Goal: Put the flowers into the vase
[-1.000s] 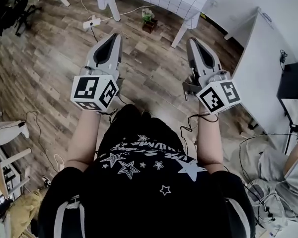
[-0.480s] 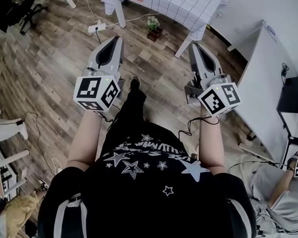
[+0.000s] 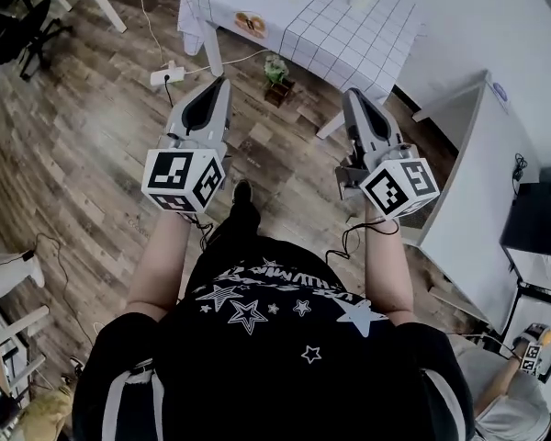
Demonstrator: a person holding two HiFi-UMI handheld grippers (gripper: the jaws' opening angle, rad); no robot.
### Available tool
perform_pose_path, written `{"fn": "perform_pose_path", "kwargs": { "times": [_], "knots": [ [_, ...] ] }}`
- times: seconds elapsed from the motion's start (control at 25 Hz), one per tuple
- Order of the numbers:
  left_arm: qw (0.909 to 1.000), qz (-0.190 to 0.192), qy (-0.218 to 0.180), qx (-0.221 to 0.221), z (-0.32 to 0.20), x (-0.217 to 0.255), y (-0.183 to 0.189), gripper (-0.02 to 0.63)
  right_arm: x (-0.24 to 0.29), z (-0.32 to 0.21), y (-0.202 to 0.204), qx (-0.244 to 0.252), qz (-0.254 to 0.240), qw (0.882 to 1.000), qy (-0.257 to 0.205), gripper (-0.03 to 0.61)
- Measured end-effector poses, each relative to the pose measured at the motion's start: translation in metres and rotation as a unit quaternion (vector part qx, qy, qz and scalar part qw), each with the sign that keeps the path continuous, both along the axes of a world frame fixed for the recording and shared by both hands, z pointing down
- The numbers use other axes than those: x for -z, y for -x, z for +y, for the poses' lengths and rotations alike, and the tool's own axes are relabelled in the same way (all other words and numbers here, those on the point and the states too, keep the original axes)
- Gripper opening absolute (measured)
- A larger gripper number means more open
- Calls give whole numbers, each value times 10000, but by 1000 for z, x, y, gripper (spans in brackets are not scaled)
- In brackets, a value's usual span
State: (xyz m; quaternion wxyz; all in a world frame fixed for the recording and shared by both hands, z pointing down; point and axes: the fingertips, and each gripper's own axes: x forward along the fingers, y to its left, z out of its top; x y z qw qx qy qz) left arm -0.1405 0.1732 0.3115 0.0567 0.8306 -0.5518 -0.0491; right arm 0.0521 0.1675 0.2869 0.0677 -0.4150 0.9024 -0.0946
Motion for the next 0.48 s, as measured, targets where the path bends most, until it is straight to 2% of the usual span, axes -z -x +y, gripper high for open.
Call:
{"fn": "perform_pose_path", "kwargs": {
  "times": [0.24, 0.48],
  "knots": [
    [9999, 59, 39, -76, -71, 6, 29, 8, 2, -81, 27, -50, -72, 9997, 206, 12],
    [9996, 201, 136, -143, -131, -1, 49, 8, -2, -145, 49, -68, 78, 9990, 435, 12]
  ]
}}
